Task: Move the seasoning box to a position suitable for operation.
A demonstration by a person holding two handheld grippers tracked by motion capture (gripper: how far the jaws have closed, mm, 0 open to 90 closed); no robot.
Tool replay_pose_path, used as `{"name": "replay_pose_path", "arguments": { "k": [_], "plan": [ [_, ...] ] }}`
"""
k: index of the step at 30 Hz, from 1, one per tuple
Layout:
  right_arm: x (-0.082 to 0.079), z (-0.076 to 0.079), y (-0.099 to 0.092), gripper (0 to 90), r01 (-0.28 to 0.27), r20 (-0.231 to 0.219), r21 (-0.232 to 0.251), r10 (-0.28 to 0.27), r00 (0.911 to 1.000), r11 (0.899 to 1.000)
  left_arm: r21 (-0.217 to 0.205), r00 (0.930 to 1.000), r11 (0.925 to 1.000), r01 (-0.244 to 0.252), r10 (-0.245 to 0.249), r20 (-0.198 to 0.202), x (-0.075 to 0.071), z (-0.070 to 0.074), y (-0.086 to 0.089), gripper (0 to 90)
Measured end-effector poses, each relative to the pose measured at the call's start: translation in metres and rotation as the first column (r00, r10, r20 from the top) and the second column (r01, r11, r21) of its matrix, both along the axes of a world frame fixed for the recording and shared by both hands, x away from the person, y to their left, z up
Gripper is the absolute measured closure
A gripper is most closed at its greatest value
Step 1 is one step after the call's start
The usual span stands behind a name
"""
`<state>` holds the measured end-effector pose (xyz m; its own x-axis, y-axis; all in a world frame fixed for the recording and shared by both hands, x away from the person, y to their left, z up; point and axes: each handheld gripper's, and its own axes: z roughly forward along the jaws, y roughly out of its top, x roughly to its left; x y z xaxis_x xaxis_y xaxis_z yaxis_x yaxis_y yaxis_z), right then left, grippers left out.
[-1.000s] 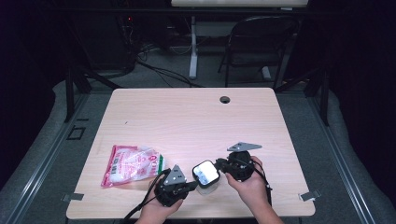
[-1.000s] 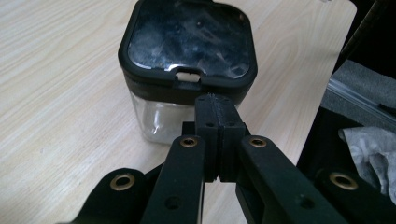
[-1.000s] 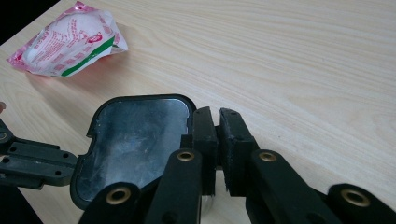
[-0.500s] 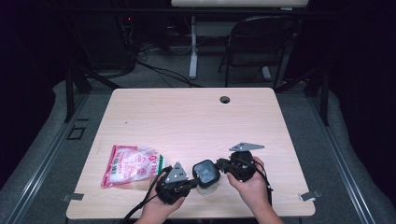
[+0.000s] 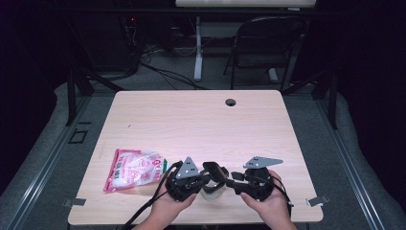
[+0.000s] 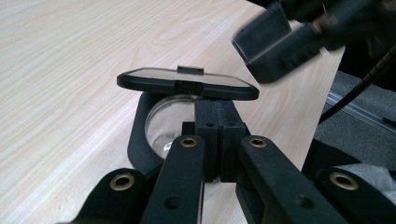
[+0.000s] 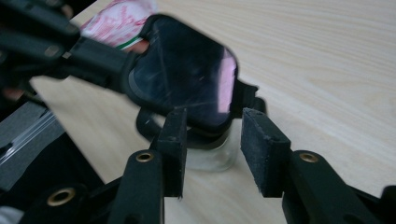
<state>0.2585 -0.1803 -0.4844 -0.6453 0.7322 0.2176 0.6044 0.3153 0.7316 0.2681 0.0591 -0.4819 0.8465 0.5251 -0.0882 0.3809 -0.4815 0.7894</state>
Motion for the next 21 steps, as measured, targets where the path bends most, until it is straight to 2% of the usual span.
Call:
{"name": "replay_pose_path", "arguments": {
  "k": [1,3,5,6,9,11,12,13,15,16,17,18,19,20,21],
  "plan": [
    [0.0,0.0,0.0,60.1,0.0,0.0,0.0,0.0,1.0,1.0,0.0,1.0,1.0,0.0,0.0,0.0,0.0,0.0,0.0,89.4],
    [-0.009,0.0,0.003,57.7,-0.031,0.028,-0.019,0.032,0.9991,0.999,0.008,0.9999,1.0,0.005,-0.005,0.01,0.001,0.004,-0.005,89.1],
    [-0.01,0.0,0.005,56.5,-0.03,0.041,-0.024,0.031,0.9987,0.999,0.011,0.9999,0.9999,0.009,-0.009,0.009,0.002,0.005,-0.006,89.1],
    [-0.011,0.0,0.01,54.0,-0.025,0.069,-0.041,0.028,0.9972,0.999,0.005,0.9999,1.0,0.009,-0.009,0.007,0.004,0.007,-0.009,89.1],
    [-0.009,-0.002,0.015,53.1,-0.013,0.085,-0.043,0.016,0.9963,0.999,-0.002,0.9999,0.9999,0.012,-0.012,0.007,0.005,0.01,-0.012,88.7],
    [-0.006,-0.003,0.018,53.9,-0.008,0.089,-0.052,0.013,0.9959,0.999,0.002,0.9998,0.9999,0.012,-0.012,0.018,0.006,0.011,-0.014,88.4],
    [-0.004,-0.004,0.022,61.8,0.014,0.123,-0.073,-0.005,0.9924,0.997,0.007,0.9997,0.9999,0.008,-0.008,0.023,0.007,0.011,-0.014,88.0],
    [-0.002,-0.004,0.022,64.7,0.019,0.131,-0.087,-0.008,0.9914,0.996,0.007,0.9997,0.9999,0.008,-0.008,0.023,0.007,0.011,-0.014,87.1],
    [-0.002,-0.003,0.023,65.2,0.019,0.132,-0.083,-0.008,0.9912,0.996,0.021,0.9992,0.9997,-0.008,0.007,0.038,0.008,0.01,-0.011,83.5],
    [-0.001,-0.002,0.023,67.8,0.023,0.146,-0.084,-0.011,0.9892,0.996,0.023,0.9981,0.9992,-0.034,0.033,0.052,0.01,0.008,-0.006,79.8],
    [-0.001,-0.002,0.023,67.8,0.023,0.146,-0.084,-0.011,0.9892,0.996,0.023,0.9981,0.9992,-0.034,0.033,0.052,0.01,0.008,-0.006,76.5],
    [-0.001,-0.001,0.022,69.5,0.028,0.154,-0.085,-0.015,0.988,0.996,0.023,0.9966,0.9971,-0.072,0.071,0.043,0.014,0.004,-0.001,74.0],
    [-0.001,-0.001,0.022,69.5,0.028,0.154,-0.085,-0.015,0.988,0.996,0.023,0.9966,0.9971,-0.072,0.071,0.043,0.014,0.004,-0.001,71.1],
    [-0.001,0.0,0.02,70.6,0.029,0.147,-0.078,-0.017,0.9889,0.997,0.026,0.9941,0.9941,-0.105,0.105,0.029,0.02,-0.003,0.005,68.8],
    [-0.001,0.0,0.02,70.6,0.029,0.147,-0.078,-0.017,0.9889,0.997,0.026,0.9941,0.9941,-0.105,0.105,0.029,0.02,-0.003,0.005,67.9]
  ]
}}
